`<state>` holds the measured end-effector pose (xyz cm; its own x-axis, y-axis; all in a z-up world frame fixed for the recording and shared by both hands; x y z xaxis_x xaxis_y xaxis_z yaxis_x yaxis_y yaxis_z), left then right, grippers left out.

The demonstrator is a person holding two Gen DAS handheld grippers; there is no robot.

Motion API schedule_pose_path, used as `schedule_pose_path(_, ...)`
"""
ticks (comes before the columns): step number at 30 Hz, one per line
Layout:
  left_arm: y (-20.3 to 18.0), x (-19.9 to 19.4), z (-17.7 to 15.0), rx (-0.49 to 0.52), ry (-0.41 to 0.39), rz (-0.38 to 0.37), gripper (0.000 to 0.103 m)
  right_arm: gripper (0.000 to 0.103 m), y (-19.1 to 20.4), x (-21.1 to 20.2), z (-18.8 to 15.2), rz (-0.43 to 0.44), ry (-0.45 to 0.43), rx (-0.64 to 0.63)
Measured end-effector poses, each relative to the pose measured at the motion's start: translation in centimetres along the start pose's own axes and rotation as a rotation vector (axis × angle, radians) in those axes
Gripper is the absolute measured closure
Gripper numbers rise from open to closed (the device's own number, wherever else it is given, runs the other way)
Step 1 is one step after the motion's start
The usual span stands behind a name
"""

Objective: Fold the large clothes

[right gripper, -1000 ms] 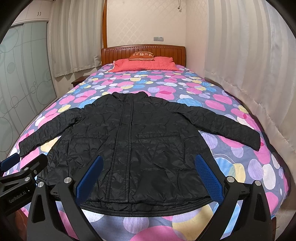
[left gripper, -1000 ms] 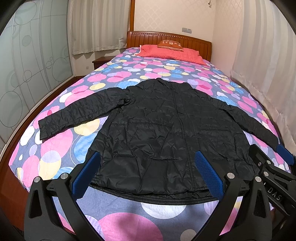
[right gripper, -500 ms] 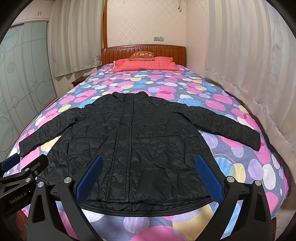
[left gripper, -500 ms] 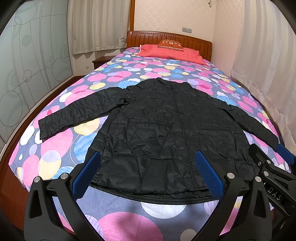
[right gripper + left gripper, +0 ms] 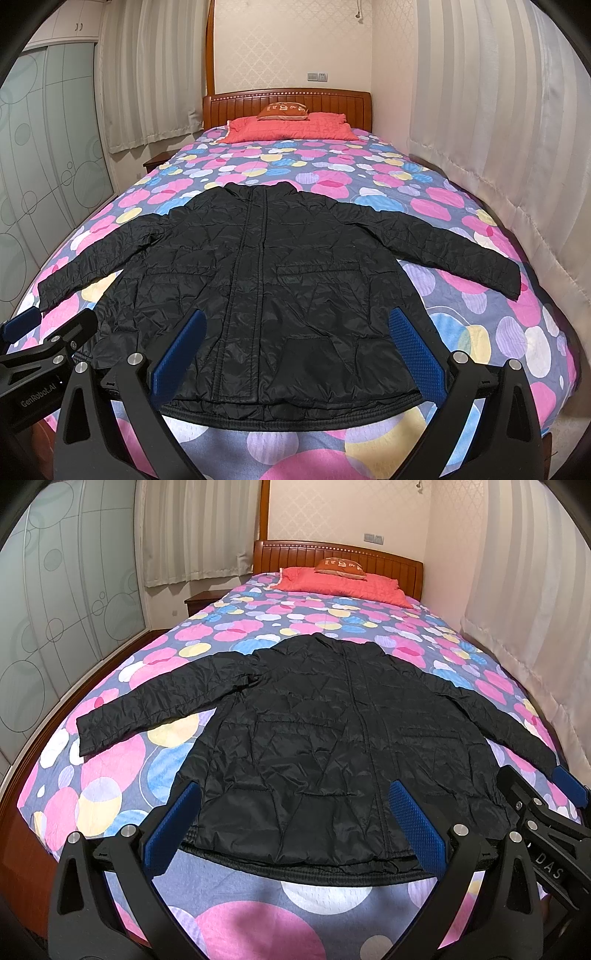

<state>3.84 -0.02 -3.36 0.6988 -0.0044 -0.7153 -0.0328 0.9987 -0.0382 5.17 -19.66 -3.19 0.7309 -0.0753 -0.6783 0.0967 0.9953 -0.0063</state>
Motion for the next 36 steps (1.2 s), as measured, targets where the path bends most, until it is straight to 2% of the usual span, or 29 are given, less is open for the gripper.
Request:
schedule_pose_path(26,0.1,0.1,0.0,-0.006,0.006,-0.002,0.002,0.005,-0.3,0.6,-0.1,0.005,0.006,0.001)
schedule_pose_path(30,1.5,2.3,-1.4,-0.064,0.034,-0.037,0.002,0.005,-0.4,1.0,-0.4,0.015,0.013,0.015)
schedule_pose_path(33,2.8,4.1,-1.8,-0.093,0.069,-0.036,0.002,0.005,-1.6,2.2,-0.5,0.013,0.022,0.041)
schedule_pose_path(36,4.9,7.1,-2.3,-0.137,0.082,0.002,0.002,0.005,-3.0,4.4,-0.6,0.021,0.046,0.086)
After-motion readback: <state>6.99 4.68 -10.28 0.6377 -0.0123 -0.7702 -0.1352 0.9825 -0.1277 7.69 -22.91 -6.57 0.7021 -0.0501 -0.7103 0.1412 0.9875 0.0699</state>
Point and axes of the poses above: each gripper's, at about its wrist camera, not at the fingertips, and x roughly the way its jaws point, y to its left, z to its top, the point moved 5 cm from there along x, roughly the way its jaws point, and after that the axes turned 4 degrees about y, right-handed, at the moved point
